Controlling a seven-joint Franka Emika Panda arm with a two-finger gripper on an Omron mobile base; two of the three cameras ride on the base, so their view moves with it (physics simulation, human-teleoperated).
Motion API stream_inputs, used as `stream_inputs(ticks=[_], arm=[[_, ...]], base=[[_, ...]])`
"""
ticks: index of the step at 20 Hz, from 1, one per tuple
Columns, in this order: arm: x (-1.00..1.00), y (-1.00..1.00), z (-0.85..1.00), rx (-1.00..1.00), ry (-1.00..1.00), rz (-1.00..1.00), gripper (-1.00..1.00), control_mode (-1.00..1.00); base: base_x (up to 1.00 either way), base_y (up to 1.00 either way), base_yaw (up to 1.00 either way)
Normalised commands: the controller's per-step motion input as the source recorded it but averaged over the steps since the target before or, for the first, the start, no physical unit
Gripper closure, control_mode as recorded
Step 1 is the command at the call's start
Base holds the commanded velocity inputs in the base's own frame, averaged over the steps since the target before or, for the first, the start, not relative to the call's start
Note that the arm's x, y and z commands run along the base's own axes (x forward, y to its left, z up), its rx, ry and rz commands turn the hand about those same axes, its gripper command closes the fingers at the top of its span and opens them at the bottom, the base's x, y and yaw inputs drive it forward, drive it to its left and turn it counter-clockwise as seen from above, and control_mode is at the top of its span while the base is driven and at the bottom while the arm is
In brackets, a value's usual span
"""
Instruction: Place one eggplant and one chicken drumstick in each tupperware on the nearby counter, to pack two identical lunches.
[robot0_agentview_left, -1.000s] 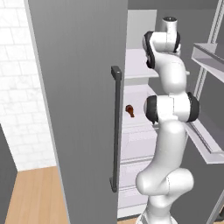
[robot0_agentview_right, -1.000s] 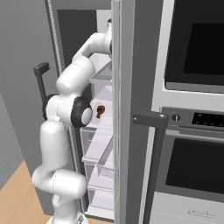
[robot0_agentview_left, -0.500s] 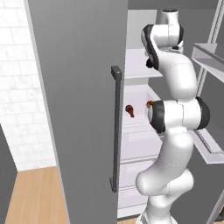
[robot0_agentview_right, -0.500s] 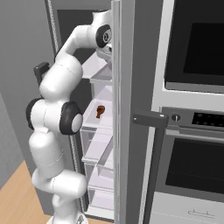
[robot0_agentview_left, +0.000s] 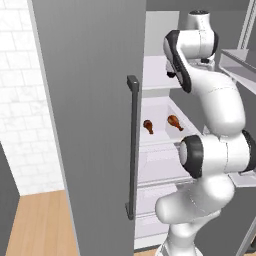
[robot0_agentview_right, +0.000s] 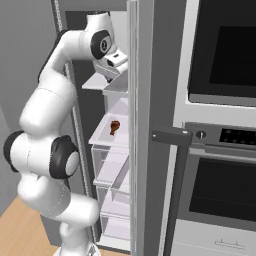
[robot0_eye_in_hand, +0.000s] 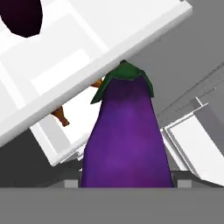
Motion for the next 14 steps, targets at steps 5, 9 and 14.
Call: stream_inputs(ticks=[5, 9, 14], arm=[[-1.00, 0.46, -0.14, 0.00, -0.28, 0.04, 1.00, -1.00], [-1.00, 0.50, -0.10, 0.00, -0.36, 0.08, 1.00, -1.00], [-1.00, 0.47, 0.00, 0.00, -0.15, 0.06, 1.00, -1.00]], base=[[0.00, 0.00, 0.00], [0.00, 0.00, 0.00], [0.00, 0.00, 0.00]])
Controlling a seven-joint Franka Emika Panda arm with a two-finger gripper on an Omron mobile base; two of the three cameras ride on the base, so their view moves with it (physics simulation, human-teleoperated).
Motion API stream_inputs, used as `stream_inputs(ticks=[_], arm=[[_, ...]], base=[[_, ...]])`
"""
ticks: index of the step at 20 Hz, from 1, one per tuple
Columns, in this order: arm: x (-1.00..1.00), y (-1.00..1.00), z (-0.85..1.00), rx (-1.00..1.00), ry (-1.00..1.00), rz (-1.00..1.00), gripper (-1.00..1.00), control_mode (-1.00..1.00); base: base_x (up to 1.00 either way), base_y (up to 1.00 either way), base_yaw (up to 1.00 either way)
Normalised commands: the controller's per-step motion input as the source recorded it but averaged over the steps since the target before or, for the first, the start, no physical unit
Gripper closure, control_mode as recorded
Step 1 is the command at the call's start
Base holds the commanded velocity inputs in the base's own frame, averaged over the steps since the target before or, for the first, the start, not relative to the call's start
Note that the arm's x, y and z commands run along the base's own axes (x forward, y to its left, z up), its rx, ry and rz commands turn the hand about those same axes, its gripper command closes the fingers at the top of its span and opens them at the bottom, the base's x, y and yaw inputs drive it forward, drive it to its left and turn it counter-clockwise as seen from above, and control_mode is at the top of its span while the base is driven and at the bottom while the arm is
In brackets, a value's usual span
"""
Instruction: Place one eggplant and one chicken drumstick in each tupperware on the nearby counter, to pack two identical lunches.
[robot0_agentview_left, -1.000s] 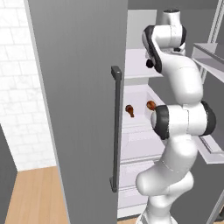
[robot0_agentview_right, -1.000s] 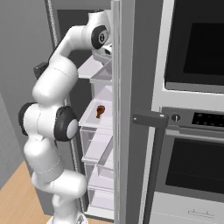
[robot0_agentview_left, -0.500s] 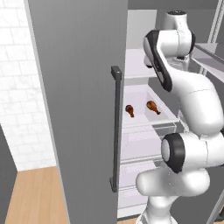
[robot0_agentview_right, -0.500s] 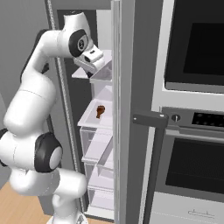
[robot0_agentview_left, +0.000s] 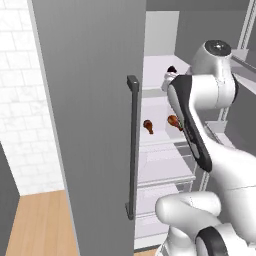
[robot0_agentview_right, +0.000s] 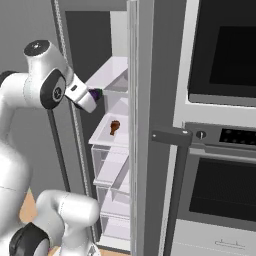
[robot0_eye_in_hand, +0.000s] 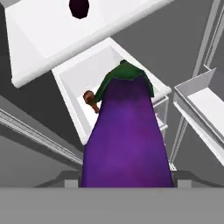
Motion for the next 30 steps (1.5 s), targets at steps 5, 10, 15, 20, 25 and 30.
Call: stream_inputs(ticks=[5, 10, 15, 20, 25, 30], arm=[[-1.00, 0.15, -0.02, 0.00, 0.00, 0.09, 1.00, -1.00], [-1.00, 0.00, -0.31, -0.01, 0.00, 0.17, 1.00, -1.00], [-0.67, 0.28, -0.17, -0.12, 0.00, 0.14, 1.00, -1.00], [-0.50, 0.15, -0.14, -0.14, -0.01, 0.05, 1.00, -1.00], [-0.40, 0.00, 0.01, -0.01, -0.05, 0.00, 1.00, -1.00], [-0.20, 0.00, 0.00, -0.01, -0.02, 0.01, 1.00, 1.00]], base=[[0.00, 0.00, 0.00], [0.00, 0.00, 0.00], [0.00, 0.00, 0.00], [0.00, 0.00, 0.00], [0.00, 0.00, 0.00], [-0.80, -0.20, 0.02]])
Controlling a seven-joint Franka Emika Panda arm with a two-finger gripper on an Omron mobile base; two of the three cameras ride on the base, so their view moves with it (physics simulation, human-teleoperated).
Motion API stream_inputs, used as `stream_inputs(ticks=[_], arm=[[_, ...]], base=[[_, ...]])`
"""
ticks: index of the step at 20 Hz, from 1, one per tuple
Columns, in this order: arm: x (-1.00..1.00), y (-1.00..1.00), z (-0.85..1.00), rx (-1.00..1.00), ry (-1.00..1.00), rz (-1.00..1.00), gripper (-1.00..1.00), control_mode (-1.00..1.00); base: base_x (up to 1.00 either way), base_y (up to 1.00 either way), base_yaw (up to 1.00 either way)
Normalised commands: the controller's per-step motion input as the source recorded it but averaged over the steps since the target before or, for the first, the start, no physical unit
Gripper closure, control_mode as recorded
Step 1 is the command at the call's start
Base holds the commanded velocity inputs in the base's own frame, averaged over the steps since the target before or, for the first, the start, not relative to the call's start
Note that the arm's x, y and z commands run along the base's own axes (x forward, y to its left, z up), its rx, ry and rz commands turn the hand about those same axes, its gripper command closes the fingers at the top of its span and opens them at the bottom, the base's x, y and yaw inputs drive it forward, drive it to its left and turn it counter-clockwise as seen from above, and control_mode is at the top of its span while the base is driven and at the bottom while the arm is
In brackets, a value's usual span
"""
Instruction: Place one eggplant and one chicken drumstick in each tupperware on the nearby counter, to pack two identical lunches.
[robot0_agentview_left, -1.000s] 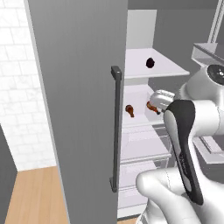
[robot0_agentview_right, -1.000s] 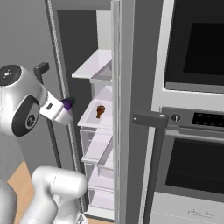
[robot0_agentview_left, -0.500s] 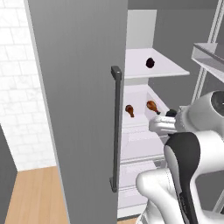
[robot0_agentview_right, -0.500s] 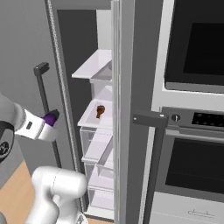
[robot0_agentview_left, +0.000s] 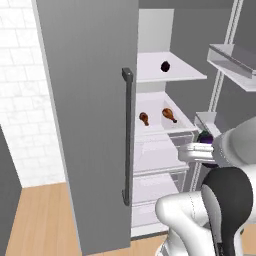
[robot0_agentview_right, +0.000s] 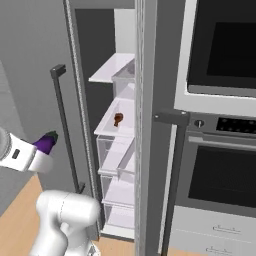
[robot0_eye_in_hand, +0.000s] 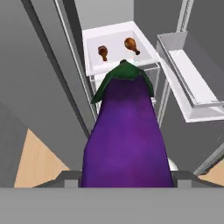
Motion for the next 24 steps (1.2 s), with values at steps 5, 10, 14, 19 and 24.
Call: stream_inputs(ticks=[5, 10, 14, 19, 24], arm=[[0.00, 0.00, 0.00, 0.00, 0.00, 0.00, 1.00, 1.00], [0.00, 0.00, 0.00, 0.00, 0.00, 0.00, 1.00, 1.00], [0.00, 0.00, 0.00, 0.00, 0.00, 0.00, 1.00, 1.00], [0.00, 0.00, 0.00, 0.00, 0.00, 0.00, 1.00, 1.00], [0.00, 0.00, 0.00, 0.00, 0.00, 0.00, 1.00, 1.00]], base=[[-1.00, -0.43, 0.00], [-0.93, -0.79, -0.05], [-0.38, -1.00, -0.35], [0.47, -1.00, -0.36], [0.99, -1.00, -0.16]])
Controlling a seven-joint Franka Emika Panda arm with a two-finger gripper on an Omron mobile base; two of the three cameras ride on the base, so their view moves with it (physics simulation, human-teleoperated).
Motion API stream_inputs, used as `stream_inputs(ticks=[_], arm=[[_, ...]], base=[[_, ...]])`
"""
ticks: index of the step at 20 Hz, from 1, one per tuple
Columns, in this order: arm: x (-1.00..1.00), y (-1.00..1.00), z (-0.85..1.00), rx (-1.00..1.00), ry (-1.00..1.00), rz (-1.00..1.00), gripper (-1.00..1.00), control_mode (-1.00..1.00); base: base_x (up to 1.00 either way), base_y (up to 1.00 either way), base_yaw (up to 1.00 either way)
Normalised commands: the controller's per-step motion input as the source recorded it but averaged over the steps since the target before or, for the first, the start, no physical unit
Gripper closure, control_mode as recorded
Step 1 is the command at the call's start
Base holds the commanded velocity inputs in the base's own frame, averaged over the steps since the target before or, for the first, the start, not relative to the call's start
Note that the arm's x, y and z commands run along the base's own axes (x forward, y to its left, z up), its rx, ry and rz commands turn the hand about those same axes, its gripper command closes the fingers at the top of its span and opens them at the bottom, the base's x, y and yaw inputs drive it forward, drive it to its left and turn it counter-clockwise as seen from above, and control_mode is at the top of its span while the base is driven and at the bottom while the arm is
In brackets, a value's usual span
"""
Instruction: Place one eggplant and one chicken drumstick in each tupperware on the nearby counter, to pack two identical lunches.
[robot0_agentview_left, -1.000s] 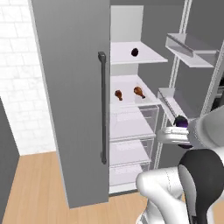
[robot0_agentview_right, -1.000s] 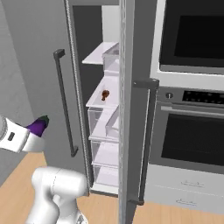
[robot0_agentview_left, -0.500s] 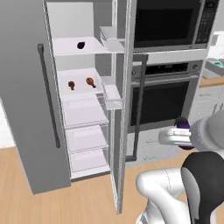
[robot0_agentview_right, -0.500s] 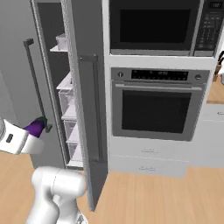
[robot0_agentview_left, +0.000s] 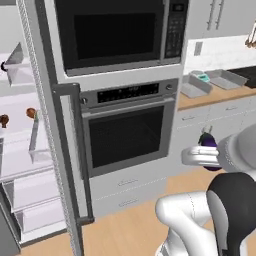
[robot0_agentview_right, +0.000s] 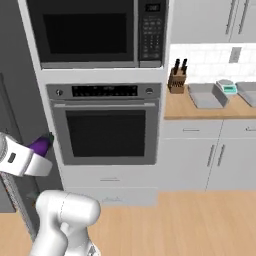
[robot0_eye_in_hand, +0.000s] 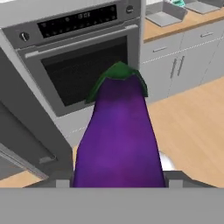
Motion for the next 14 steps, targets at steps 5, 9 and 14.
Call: stream_inputs(ticks=[5, 9, 14], arm=[[0.00, 0.00, 0.00, 0.00, 0.00, 0.00, 1.00, 1.00], [0.00, 0.00, 0.00, 0.00, 0.00, 0.00, 1.00, 1.00], [0.00, 0.00, 0.00, 0.00, 0.00, 0.00, 1.00, 1.00]], base=[[0.87, -1.00, -0.01], [0.77, -1.00, 0.04], [0.73, -1.00, 0.16]])
